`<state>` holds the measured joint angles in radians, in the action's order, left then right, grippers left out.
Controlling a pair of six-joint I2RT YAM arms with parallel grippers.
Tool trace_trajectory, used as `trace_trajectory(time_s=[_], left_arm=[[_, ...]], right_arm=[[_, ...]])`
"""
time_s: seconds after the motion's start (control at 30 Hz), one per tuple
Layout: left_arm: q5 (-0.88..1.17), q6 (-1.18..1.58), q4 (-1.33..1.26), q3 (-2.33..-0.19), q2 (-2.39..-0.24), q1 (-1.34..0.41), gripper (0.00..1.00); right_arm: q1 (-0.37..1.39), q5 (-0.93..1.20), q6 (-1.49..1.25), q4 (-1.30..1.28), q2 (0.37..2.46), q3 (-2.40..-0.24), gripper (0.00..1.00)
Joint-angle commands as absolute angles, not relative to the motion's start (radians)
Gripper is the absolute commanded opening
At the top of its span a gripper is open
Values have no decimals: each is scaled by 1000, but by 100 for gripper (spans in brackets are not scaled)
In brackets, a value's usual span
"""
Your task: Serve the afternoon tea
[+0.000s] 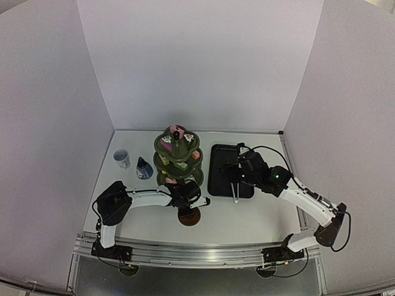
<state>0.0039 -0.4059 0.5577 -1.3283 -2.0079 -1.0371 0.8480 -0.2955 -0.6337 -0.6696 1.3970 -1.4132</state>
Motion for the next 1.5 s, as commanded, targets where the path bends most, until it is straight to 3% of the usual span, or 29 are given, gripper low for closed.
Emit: trace_trajectory(time_s=[0.0, 0.33, 0.47, 0.63, 0.8, 1.07, 1.3, 1.47], left_arm=[[-3, -424, 521, -1355, -2116, -1070, 61], [-3, -436, 520, -1405, -2138, -1070, 62], [46, -455, 562, -1385, -2072, -1052, 67], [89, -450, 702, -1502, -1999, -1052, 76], [137, -430, 857, -1618, -1947, -1041, 79], [362, -534, 1208, -1517, -1734, -948, 81], [387, -667, 1464, -1296, -1520, -716, 93], [169, -771, 1360, -1097, -1420, -268, 95]], right_arm=[[859, -327, -651, -686, 1367, -1423, 89], [860, -324, -623, -694, 1384, -1448, 89], [860, -326, -616, -694, 1388, -1453, 89], [859, -319, -605, -694, 1407, -1468, 89], [859, -351, -614, -699, 1409, -1468, 89], [812, -410, -748, -745, 1397, -1365, 93], [766, -361, -749, -750, 1452, -1372, 93], [764, -357, -723, -750, 1493, -1413, 93]])
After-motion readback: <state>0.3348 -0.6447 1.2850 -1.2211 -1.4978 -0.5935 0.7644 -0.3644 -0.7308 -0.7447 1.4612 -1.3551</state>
